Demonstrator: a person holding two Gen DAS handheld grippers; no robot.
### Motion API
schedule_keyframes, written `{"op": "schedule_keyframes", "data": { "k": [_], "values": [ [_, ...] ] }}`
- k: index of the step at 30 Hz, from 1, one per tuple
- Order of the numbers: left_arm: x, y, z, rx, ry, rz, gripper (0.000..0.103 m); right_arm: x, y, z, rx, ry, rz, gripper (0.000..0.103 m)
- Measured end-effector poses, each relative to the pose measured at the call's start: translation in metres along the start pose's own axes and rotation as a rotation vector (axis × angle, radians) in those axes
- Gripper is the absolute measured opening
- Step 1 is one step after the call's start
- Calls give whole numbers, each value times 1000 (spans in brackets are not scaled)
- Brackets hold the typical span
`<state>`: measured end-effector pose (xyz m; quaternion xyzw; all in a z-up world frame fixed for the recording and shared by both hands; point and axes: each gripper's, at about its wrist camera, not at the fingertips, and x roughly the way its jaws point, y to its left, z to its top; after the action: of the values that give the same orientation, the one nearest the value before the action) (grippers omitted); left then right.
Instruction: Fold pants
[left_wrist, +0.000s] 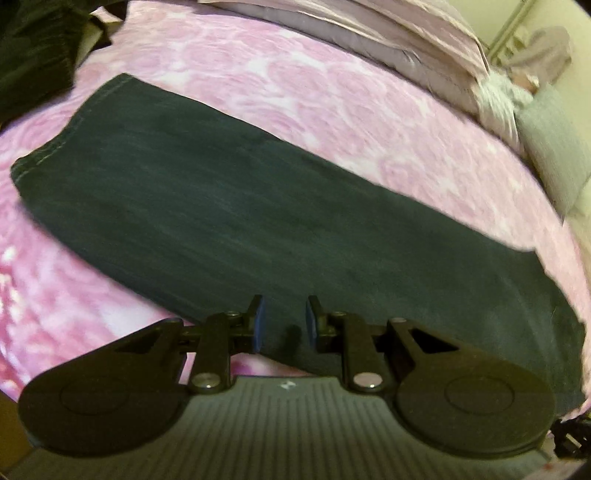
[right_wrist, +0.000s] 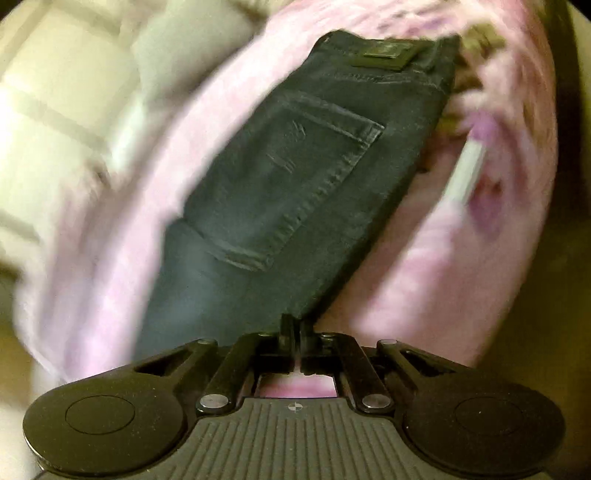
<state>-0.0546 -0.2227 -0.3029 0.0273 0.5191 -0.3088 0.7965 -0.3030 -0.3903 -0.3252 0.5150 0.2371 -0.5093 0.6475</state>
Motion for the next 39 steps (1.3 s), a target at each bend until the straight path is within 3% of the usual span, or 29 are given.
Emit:
{"op": "schedule_keyframes", "data": {
  "k": [2, 3, 4, 5, 7, 8, 9, 12, 14, 15, 16, 18, 21, 24, 26, 31, 34, 39],
  "values": [
    [2, -17, -3, 59, 9, 16, 18, -5, 11, 4, -61, -3, -86, 0],
    [1, -26, -5, 93, 3, 15, 18, -14, 22, 4, -104, -29, -166, 1],
    [0, -40, -8, 147, -8, 22, 18, -23, 37, 3, -160, -73, -187, 2],
    [0, -55, -11, 204, -21, 19, 18, -29, 53, 1, -226, -108, -161, 9],
    [1, -86, -17, 277, -44, -22, 18, -32, 99, -8, -426, -130, -74, 34],
    [3, -104, -20, 305, -53, -55, 20, -31, 117, -16, -525, -135, -48, 53],
    [5, -118, -22, 329, -56, -80, 21, -26, 138, -27, -651, -151, -37, 58],
    [16, -165, -39, 437, -74, -139, 29, -3, 168, -56, -881, -175, -62, 58],
    [29, -187, -59, 544, -55, -105, 30, 21, 167, -73, -962, -100, -107, 59],
    [35, -190, -69, 579, -29, -87, 30, 28, 160, -78, -958, -65, -108, 58],
    [41, -191, -81, 595, 5, -59, 30, 20, 146, -80, -914, -102, -65, 59],
    [35, -183, -103, 579, -23, -37, 30, 9, 129, -78, -835, -71, -30, 61],
    [25, -175, -117, 585, 54, 2, 34, 7, 124, -78, -882, 102, -102, 65],
    [6, -165, -116, 480, 174, 27, 34, -18, 121, -64, -830, 169, -45, 64],
    [-15, -164, -113, 449, 207, 34, 34, -42, 126, -47, -770, 178, 3, 65],
    [-82, -178, -89, 443, 199, 72, 46, -108, 146, -4, -669, 206, 111, 65],
    [-119, -189, -68, 440, 158, 84, 52, -139, 159, 15, -703, 180, 158, 65],
    [-173, -205, -42, 429, 75, 105, 64, -177, 178, 33, -801, 132, 148, 65]
  ]
}}
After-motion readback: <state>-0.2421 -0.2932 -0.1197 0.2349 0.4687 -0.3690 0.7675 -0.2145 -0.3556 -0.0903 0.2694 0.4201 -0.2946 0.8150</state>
